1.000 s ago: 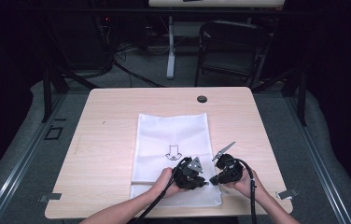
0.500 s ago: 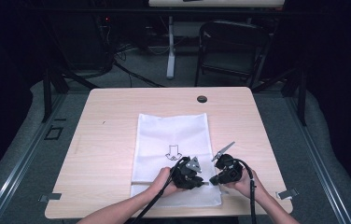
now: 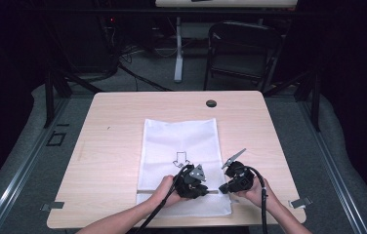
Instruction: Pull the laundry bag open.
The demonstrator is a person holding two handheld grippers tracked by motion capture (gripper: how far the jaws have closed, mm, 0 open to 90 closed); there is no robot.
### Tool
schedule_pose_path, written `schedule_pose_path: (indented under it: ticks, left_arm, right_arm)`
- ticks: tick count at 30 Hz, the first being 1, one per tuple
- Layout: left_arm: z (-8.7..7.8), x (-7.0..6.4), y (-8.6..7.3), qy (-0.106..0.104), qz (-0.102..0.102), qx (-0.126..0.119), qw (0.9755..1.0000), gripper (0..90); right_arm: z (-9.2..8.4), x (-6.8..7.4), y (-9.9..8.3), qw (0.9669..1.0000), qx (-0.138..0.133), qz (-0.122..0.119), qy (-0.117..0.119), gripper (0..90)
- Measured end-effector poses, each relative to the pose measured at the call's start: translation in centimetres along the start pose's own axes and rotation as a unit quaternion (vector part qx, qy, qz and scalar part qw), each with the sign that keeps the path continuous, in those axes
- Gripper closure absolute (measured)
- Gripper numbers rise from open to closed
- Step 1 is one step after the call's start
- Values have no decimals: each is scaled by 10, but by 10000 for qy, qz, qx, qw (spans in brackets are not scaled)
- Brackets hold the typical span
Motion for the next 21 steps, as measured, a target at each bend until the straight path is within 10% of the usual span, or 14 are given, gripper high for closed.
schedule_pose_path:
  ticks: [21]
  left_arm:
    - [-6,2,-4,-6,50,75,10000,823]
  right_arm:
    - [0,-1,0,10000,44,-34,-25,900]
Point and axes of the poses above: each handheld gripper's, and its own axes: z roughly forward along the jaws, y roughly out of its top, x roughly to its left, the point moved 4 cm from there along z, roughly forward along the jaws, and after that the axes turned 11 degrees about y, right-handed, at the moved point
